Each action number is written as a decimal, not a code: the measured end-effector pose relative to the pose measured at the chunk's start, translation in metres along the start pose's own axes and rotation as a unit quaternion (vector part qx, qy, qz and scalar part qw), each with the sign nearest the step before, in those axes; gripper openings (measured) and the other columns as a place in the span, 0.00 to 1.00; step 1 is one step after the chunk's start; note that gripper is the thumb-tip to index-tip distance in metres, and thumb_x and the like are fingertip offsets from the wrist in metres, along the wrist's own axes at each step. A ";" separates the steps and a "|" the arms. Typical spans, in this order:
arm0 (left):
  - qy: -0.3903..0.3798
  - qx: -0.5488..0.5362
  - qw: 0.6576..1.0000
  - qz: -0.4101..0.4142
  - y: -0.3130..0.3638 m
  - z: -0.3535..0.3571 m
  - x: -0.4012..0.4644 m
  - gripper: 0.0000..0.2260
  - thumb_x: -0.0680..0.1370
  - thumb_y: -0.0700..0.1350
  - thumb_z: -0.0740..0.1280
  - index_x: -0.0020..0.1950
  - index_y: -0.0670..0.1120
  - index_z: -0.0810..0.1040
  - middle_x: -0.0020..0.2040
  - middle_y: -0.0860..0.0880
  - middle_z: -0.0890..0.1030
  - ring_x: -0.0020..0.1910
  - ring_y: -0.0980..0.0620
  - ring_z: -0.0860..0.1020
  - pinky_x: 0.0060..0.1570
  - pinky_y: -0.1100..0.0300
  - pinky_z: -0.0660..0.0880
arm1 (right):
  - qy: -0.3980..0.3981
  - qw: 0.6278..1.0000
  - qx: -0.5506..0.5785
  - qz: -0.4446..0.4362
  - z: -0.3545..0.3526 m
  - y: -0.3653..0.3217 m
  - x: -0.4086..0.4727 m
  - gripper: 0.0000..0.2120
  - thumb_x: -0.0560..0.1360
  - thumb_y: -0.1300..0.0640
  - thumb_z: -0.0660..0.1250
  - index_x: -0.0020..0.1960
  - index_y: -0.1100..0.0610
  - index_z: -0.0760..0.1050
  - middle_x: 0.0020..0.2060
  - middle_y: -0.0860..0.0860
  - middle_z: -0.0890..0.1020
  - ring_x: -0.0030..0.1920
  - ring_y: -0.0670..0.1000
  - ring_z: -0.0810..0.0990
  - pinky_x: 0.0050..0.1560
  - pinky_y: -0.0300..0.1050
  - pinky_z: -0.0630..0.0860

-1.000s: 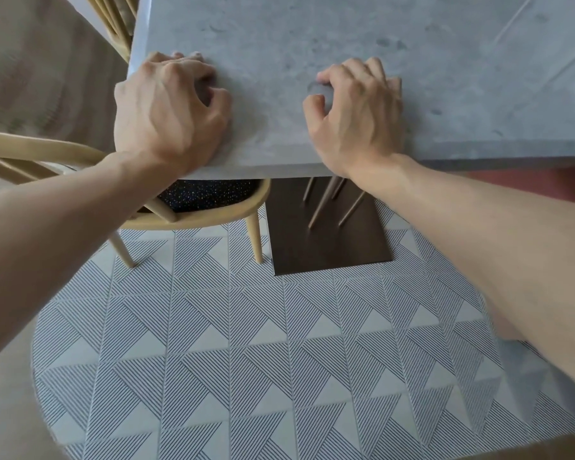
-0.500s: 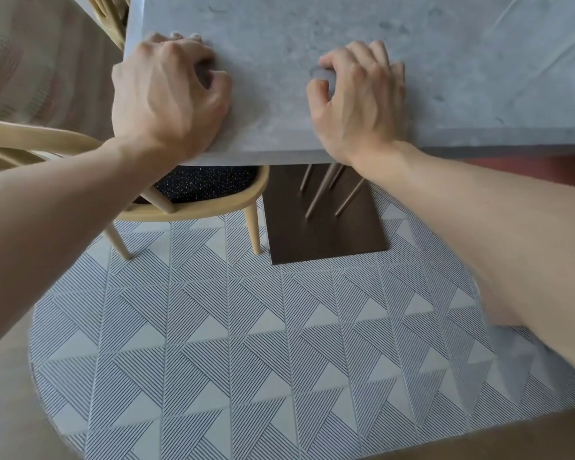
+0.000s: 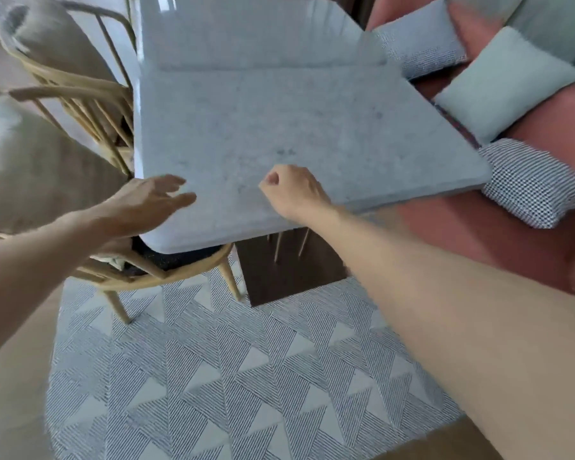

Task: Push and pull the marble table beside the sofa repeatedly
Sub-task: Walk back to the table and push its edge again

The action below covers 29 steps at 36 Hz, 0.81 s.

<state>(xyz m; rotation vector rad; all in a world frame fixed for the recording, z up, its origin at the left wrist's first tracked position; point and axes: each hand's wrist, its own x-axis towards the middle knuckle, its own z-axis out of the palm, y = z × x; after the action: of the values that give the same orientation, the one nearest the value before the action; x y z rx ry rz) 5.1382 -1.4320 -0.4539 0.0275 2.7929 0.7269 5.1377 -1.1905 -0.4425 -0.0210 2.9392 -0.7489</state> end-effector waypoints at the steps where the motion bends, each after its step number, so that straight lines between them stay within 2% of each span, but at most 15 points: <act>1: 0.005 0.015 1.000 0.024 0.016 -0.009 -0.007 0.23 0.79 0.58 0.65 0.71 0.49 0.73 0.68 0.46 0.77 0.56 0.48 0.77 0.59 0.54 0.70 | 0.003 1.000 0.012 0.001 -0.022 -0.002 -0.004 0.15 0.77 0.53 0.59 0.52 0.62 0.80 0.52 0.56 0.84 0.53 0.59 0.81 0.46 0.50 0.75; 2: 0.013 0.034 0.998 0.044 0.031 -0.017 -0.012 0.22 0.79 0.57 0.65 0.70 0.48 0.74 0.66 0.45 0.77 0.52 0.50 0.76 0.56 0.54 0.71 | 0.005 1.000 0.017 -0.001 -0.043 -0.003 -0.007 0.16 0.76 0.54 0.59 0.52 0.63 0.79 0.50 0.58 0.84 0.51 0.60 0.82 0.45 0.51 0.77; 4: 0.034 0.065 0.993 0.087 0.063 -0.038 -0.022 0.20 0.79 0.56 0.65 0.67 0.47 0.75 0.64 0.46 0.77 0.52 0.51 0.77 0.55 0.53 0.73 | 0.014 1.000 0.010 -0.016 -0.093 -0.007 -0.013 0.14 0.77 0.54 0.59 0.50 0.63 0.79 0.51 0.57 0.84 0.51 0.59 0.81 0.44 0.49 0.74; 6: 0.049 0.073 0.989 0.122 0.097 -0.059 -0.029 0.18 0.79 0.56 0.65 0.65 0.48 0.75 0.63 0.48 0.76 0.53 0.51 0.78 0.54 0.54 0.73 | 0.024 0.999 -0.002 -0.035 -0.139 -0.007 -0.019 0.08 0.77 0.54 0.59 0.47 0.56 0.76 0.53 0.56 0.83 0.54 0.57 0.80 0.44 0.43 0.68; 8: 0.065 0.075 0.983 0.152 0.133 -0.080 -0.035 0.17 0.79 0.54 0.65 0.65 0.48 0.75 0.62 0.49 0.75 0.51 0.54 0.76 0.49 0.60 0.69 | 0.039 0.998 -0.016 -0.052 -0.184 -0.004 -0.026 0.06 0.78 0.54 0.60 0.46 0.52 0.75 0.54 0.56 0.83 0.55 0.57 0.80 0.44 0.41 0.66; 10: 0.071 0.086 0.976 0.185 0.167 -0.097 -0.039 0.16 0.80 0.53 0.66 0.64 0.48 0.75 0.61 0.50 0.75 0.49 0.56 0.75 0.44 0.64 0.65 | 0.048 0.996 -0.035 -0.061 -0.222 0.002 -0.033 0.07 0.78 0.54 0.60 0.47 0.53 0.77 0.54 0.56 0.83 0.55 0.58 0.80 0.45 0.43 0.69; 14: 0.072 0.111 0.962 0.240 0.235 -0.129 -0.039 0.17 0.80 0.51 0.66 0.66 0.46 0.74 0.62 0.48 0.75 0.53 0.51 0.76 0.51 0.61 0.68 | 0.080 0.992 -0.062 -0.080 -0.289 0.018 -0.033 0.11 0.78 0.55 0.60 0.52 0.58 0.79 0.55 0.58 0.83 0.57 0.59 0.80 0.56 0.51 0.76; 17: 0.082 0.136 0.948 0.275 0.289 -0.151 -0.028 0.18 0.81 0.50 0.65 0.67 0.43 0.73 0.63 0.46 0.74 0.55 0.48 0.77 0.54 0.62 0.68 | 0.098 0.989 -0.064 -0.094 -0.340 0.030 -0.018 0.11 0.78 0.55 0.61 0.53 0.58 0.79 0.55 0.57 0.82 0.57 0.59 0.79 0.57 0.53 0.76; 20: 0.106 0.146 0.933 0.313 0.335 -0.168 -0.010 0.18 0.81 0.50 0.64 0.67 0.42 0.73 0.63 0.44 0.75 0.52 0.51 0.74 0.52 0.67 0.65 | 0.127 0.984 -0.047 -0.112 -0.385 0.042 0.006 0.10 0.79 0.57 0.61 0.52 0.60 0.79 0.55 0.58 0.82 0.56 0.59 0.79 0.54 0.49 0.75; 21: 0.117 0.146 0.931 0.314 0.349 -0.173 -0.003 0.18 0.81 0.51 0.63 0.67 0.43 0.73 0.63 0.45 0.75 0.52 0.51 0.75 0.53 0.66 0.66 | 0.138 0.983 -0.038 -0.114 -0.397 0.046 0.015 0.09 0.78 0.58 0.61 0.50 0.61 0.78 0.54 0.58 0.82 0.55 0.59 0.79 0.51 0.47 0.73; 23: 0.133 0.137 0.934 0.302 0.378 -0.178 0.012 0.19 0.81 0.55 0.61 0.67 0.46 0.73 0.63 0.48 0.75 0.53 0.50 0.77 0.56 0.56 0.73 | 0.156 0.980 -0.018 -0.120 -0.417 0.057 0.031 0.09 0.78 0.57 0.62 0.49 0.62 0.78 0.51 0.58 0.83 0.53 0.59 0.79 0.46 0.45 0.71; 25: 0.137 0.111 0.942 0.287 0.403 -0.177 0.031 0.19 0.81 0.57 0.60 0.66 0.46 0.74 0.61 0.49 0.77 0.52 0.50 0.78 0.54 0.51 0.76 | 0.150 0.981 -0.005 -0.127 -0.434 0.073 0.045 0.11 0.77 0.56 0.62 0.52 0.61 0.80 0.52 0.56 0.83 0.53 0.58 0.80 0.51 0.48 0.75; 27: 0.143 0.081 0.949 0.271 0.419 -0.174 0.050 0.19 0.81 0.58 0.59 0.65 0.47 0.75 0.59 0.50 0.78 0.51 0.49 0.79 0.52 0.50 0.77 | 0.136 0.983 -0.001 -0.127 -0.445 0.090 0.062 0.11 0.77 0.55 0.61 0.53 0.58 0.80 0.52 0.55 0.84 0.53 0.57 0.81 0.54 0.53 0.77; 29: 0.145 -0.008 0.959 0.245 0.429 -0.165 0.069 0.17 0.82 0.56 0.60 0.63 0.47 0.76 0.55 0.49 0.80 0.49 0.48 0.80 0.49 0.49 0.79 | 0.124 0.985 -0.009 -0.120 -0.453 0.108 0.078 0.12 0.77 0.53 0.61 0.52 0.55 0.80 0.51 0.53 0.84 0.52 0.57 0.81 0.54 0.54 0.77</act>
<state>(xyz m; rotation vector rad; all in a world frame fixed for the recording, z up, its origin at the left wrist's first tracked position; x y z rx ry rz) 5.0102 -1.1298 -0.1244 0.6852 3.0910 0.9245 5.0126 -0.8830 -0.1064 -0.3125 3.2192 -0.8105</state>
